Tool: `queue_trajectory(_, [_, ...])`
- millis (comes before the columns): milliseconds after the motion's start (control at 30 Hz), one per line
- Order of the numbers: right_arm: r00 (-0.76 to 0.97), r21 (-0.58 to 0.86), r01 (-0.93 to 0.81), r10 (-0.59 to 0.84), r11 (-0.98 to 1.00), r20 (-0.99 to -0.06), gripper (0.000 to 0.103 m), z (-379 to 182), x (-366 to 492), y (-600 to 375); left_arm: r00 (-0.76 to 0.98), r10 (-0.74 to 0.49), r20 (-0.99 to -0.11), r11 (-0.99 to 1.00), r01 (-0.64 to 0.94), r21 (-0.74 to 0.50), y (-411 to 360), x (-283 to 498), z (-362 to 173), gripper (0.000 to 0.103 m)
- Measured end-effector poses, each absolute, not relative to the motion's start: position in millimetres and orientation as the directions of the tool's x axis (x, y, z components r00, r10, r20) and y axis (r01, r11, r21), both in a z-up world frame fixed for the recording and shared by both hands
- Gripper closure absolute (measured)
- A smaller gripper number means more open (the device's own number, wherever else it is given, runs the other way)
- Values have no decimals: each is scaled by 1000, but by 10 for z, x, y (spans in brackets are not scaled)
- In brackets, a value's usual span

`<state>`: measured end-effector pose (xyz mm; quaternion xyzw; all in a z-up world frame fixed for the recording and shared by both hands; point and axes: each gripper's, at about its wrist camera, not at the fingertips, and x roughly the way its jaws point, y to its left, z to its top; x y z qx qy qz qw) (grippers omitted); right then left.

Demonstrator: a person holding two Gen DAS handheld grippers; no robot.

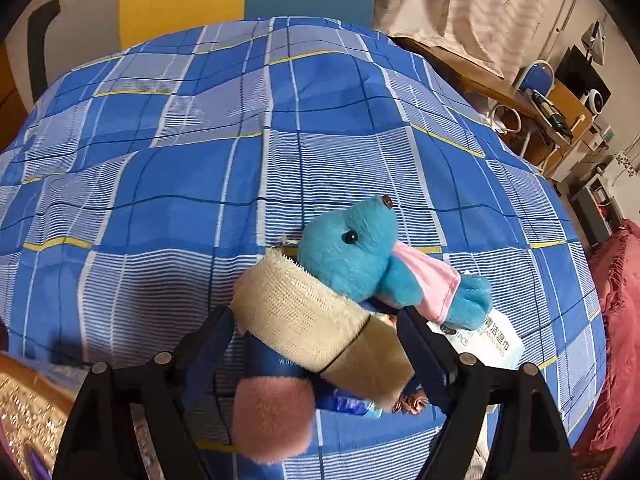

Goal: Organize soft objects
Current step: 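Carry the beige wrap into the gold tray and open the left tool while the right tool holds the glove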

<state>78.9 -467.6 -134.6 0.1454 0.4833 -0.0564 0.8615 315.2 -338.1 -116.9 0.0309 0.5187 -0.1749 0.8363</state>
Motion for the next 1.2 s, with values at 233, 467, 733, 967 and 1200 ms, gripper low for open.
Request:
queue_trajectory(233, [528, 205, 243, 48, 948, -848, 68, -1353, 783, -4677, 415, -193, -889, 934, 355, -37, -3429, 3085, -1193, 60])
queue_trajectory(467, [529, 203, 244, 45, 948, -847, 68, -1357, 788, -4675, 452, -220, -864, 925, 379, -37, -3364, 2927, -970, 75])
queue_trajectory(733, [535, 208, 241, 50, 948, -843, 68, -1351, 779, -4687, 492, -333, -804, 899, 423, -113, -3157, 2621, -540, 76])
queue_trajectory(967, [567, 189, 227, 29, 955, -823, 72, -1297, 736, -4656, 521, -410, -749, 874, 458, -160, -2757, 2276, -158, 76])
queue_trajectory(1200, [613, 182, 220, 9, 958, -790, 73, -1185, 668, -4591, 596, -421, -684, 881, 449, -151, -2062, 1934, 169, 76])
